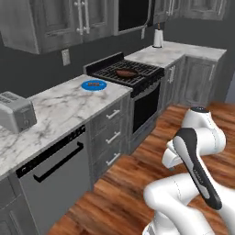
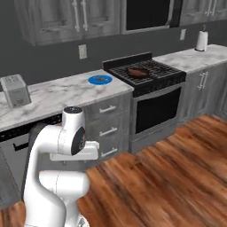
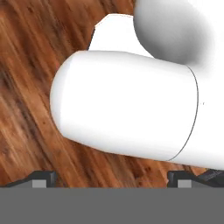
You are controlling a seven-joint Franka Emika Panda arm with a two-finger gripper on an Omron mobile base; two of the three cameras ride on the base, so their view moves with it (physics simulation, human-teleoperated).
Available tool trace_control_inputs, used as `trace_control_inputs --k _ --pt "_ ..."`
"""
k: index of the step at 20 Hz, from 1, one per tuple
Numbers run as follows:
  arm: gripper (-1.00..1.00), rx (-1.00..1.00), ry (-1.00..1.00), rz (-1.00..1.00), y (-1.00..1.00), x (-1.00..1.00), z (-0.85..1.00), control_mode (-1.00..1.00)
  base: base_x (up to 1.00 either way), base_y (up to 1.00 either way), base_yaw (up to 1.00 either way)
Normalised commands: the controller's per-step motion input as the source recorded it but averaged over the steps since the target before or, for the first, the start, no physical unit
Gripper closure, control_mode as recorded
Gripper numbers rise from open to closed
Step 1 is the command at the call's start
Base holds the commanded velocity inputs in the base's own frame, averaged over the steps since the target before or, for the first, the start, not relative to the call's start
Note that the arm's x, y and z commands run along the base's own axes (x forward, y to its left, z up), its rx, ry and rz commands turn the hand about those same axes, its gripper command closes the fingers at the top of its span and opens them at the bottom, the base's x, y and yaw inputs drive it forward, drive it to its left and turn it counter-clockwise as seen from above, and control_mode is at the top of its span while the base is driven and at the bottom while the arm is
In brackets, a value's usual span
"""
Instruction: Place the cold items (peach and mango) from the fridge in one tupperware on the dining counter. Place the warm items (hot dog and kebab skewer) in the stove area in another tupperware.
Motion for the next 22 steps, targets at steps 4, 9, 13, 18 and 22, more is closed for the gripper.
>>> trace_control_inputs --k 4,9,13,18,22 --pt "-1.0 0.0 0.0 0.0 0.0 0.0 0.0 1.0 1.0 -0.06 0.56" --pt "-1.0 0.0 0.0 0.0 0.0 0.0 0.0 1.0 1.0 -0.3 0.49" --pt "-1.0 0.0 0.0 0.0 0.0 0.0 0.0 1.0 1.0 -0.6 0.4" --pt "-1.0 0.0 0.0 0.0 0.0 0.0 0.0 1.0 0.99 -0.69 0.32" --pt "-1.0 0.0 0.0 0.0 0.0 0.0 0.0 1.0 0.67 -0.61 0.13"
